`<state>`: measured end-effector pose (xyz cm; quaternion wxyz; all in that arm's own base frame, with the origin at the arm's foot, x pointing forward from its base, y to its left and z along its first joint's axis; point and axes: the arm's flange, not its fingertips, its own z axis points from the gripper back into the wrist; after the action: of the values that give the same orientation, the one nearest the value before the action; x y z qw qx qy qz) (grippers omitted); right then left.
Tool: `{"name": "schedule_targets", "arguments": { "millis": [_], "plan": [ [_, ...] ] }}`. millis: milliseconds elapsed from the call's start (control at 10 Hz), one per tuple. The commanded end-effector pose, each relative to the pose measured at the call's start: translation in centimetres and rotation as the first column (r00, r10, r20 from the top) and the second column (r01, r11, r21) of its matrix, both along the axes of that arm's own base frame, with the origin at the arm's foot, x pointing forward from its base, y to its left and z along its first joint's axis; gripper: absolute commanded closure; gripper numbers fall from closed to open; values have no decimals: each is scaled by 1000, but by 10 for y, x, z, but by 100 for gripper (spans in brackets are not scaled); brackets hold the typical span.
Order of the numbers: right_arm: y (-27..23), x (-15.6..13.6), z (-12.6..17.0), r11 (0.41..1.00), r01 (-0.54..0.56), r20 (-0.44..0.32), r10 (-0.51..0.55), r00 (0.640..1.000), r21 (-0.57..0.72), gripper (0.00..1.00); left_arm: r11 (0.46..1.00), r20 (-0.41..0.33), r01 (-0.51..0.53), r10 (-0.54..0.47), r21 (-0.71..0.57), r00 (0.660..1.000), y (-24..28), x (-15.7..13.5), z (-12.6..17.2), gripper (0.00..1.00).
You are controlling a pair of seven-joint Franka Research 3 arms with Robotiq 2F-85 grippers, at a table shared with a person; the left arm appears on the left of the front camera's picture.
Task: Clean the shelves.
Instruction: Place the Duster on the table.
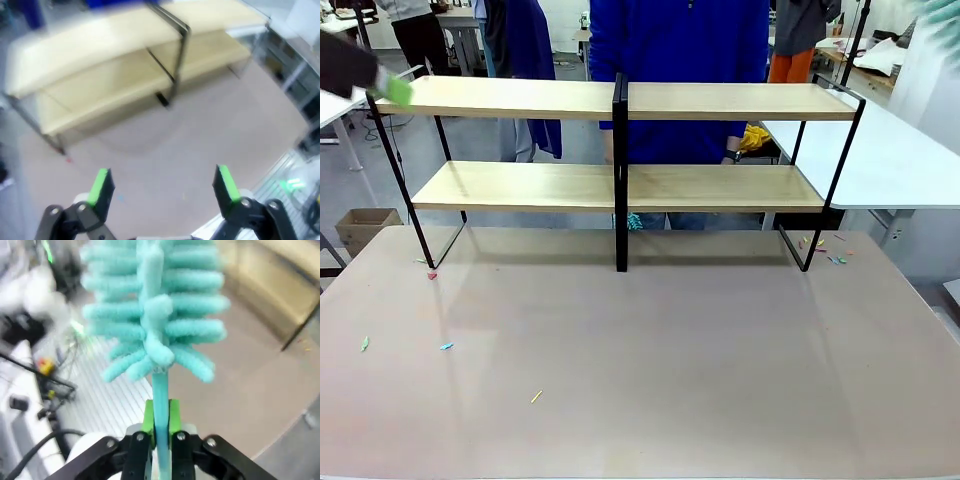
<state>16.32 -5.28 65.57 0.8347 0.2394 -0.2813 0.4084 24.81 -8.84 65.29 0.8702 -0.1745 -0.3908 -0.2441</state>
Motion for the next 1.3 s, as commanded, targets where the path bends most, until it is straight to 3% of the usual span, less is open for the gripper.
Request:
{"name": "schedule_targets", "arguments": {
  "millis": [0, 100, 200, 300, 400, 500, 600, 700, 800, 900, 1000, 1100, 1200],
  "plan": [
    [57, 60, -39, 946, -218, -41, 214, 976, -239, 87, 957, -314, 212, -266, -196, 911, 36, 37, -67, 0],
    [82, 83, -67, 896, -363, -173, 327, 929, -255, 87, 897, -399, 232, -383, -378, 833, 57, 45, -110, 0],
    [99, 108, -95, 846, -453, -290, 376, 880, -279, 87, 806, -378, 205, -464, -555, 801, 78, 46, -153, 0],
    [103, 132, -113, 802, -544, -377, 438, 816, -246, 87, 715, -323, 211, -532, -667, 783, 87, 46, -182, 0],
    [97, 156, -130, 778, -587, -456, 448, 769, -224, 87, 669, -282, 202, -541, -715, 792, 90, 50, -207, 0],
    [76, 160, -132, 914, -374, -541, 236, 808, -160, 87, 657, -267, 168, -508, -735, 819, 85, 58, -233, 0],
    [127, 121, -148, 821, -523, -404, 408, 819, -231, 87, 654, -312, 90, -472, -751, 825, 82, 66, -256, 0],
    [127, 121, -148, 821, -523, -404, 408, 819, -231, 87, 713, -413, 39, -448, -700, 793, 73, 75, -270, 0],
    [127, 121, -148, 821, -523, -404, 408, 819, -231, 87, 843, -614, -27, -368, -537, 699, 63, 83, -273, 0],
    [110, 146, -159, 837, -506, -468, 370, 803, -206, 87, 645, -321, 79, -478, -761, 818, 118, 105, -240, 0],
    [118, 194, -191, 730, -671, -524, 524, 671, -128, 87, 645, -321, 79, -478, -761, 818, 118, 105, -240, 0],
    [126, 235, -224, 680, -727, -550, 572, 609, -98, 87, 645, -321, 79, -478, -761, 818, 118, 105, -240, 0],
    [130, 257, -245, 643, -743, -592, 531, 606, -184, 87, 645, -321, 79, -478, -761, 818, 118, 105, -240, 0]
  ]
}}
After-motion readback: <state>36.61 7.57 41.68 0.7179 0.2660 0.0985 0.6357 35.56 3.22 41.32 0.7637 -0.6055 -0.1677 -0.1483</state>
